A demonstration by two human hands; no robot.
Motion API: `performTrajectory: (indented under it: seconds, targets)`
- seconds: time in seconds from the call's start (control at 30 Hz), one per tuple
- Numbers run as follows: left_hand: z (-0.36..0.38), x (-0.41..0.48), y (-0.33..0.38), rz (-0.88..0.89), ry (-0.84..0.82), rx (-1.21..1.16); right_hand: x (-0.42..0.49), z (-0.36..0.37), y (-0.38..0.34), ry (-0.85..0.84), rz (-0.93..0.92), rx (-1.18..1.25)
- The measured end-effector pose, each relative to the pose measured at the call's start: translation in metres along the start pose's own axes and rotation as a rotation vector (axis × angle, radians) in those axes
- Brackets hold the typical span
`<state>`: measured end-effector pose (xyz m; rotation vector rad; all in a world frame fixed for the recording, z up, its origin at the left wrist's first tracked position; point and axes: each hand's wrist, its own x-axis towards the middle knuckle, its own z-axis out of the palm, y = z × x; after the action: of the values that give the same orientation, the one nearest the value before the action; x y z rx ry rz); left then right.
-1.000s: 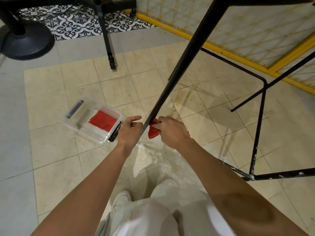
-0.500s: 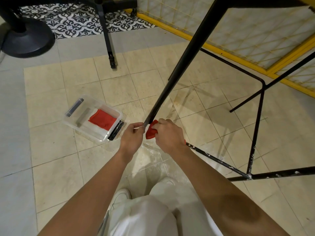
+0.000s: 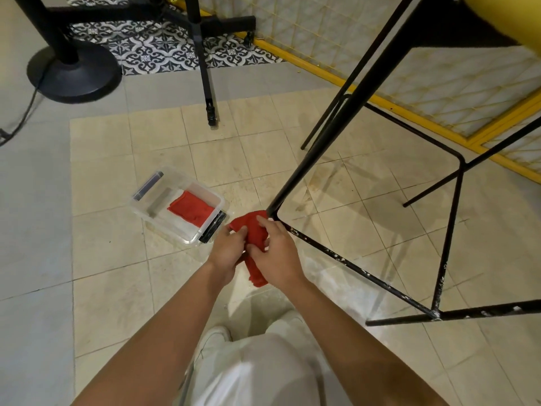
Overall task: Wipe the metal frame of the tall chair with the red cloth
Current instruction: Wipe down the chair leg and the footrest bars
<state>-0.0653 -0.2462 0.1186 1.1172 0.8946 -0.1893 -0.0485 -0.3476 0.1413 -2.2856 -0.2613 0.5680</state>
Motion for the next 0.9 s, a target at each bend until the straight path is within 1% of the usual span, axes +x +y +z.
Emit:
performTrajectory:
  seconds: [0.07, 0.13, 0.2, 0.23, 0.3, 0.4, 0.47, 0.53, 0.63, 0.73, 0.8, 0.9]
  targets:
    - [-0.007, 0.002, 0.0, 0.02, 0.028, 0.044, 0.0, 0.005, -0.003, 0.032, 0.073, 0.162]
    - [-0.011, 0.004, -0.002, 0.027, 0.039, 0.066, 0.005, 0.009, -0.006, 0.089, 0.186, 0.268]
    - [-0.013, 0.009, -0.005, 0.019, 0.054, 0.051, 0.013, 0.013, -0.007, 0.062, 0.303, 0.275]
    - [-0.013, 0.012, -0.006, 0.023, 0.071, 0.049, 0.016, 0.014, -0.006, 0.018, 0.322, 0.243]
    - [-0.014, 0.013, -0.008, 0.071, 0.101, 0.097, 0.021, 0.016, -0.002, -0.019, 0.323, 0.233]
    - [-0.012, 0.012, -0.012, 0.162, 0.063, 0.125, 0.028, 0.02, 0.003, 0.052, 0.355, 0.288]
    - [-0.007, 0.011, -0.017, 0.194, 0.038, 0.112, 0.031, 0.023, 0.005, 0.105, 0.38, 0.294]
    - [-0.004, 0.013, -0.022, 0.211, 0.041, 0.125, 0.033, 0.026, 0.006, 0.12, 0.38, 0.296]
    - [-0.003, 0.022, -0.028, 0.261, 0.024, 0.132, 0.035, 0.025, 0.008, 0.076, 0.355, 0.333]
    - [0.0, 0.034, -0.032, 0.288, 0.018, 0.188, 0.035, 0.018, 0.013, 0.021, 0.397, 0.526]
    - [0.005, 0.042, -0.031, 0.305, 0.044, 0.241, 0.036, 0.016, 0.017, 0.01, 0.421, 0.591]
    - [0.013, 0.047, -0.03, 0.38, 0.109, 0.268, 0.036, 0.016, 0.023, 0.005, 0.479, 0.605]
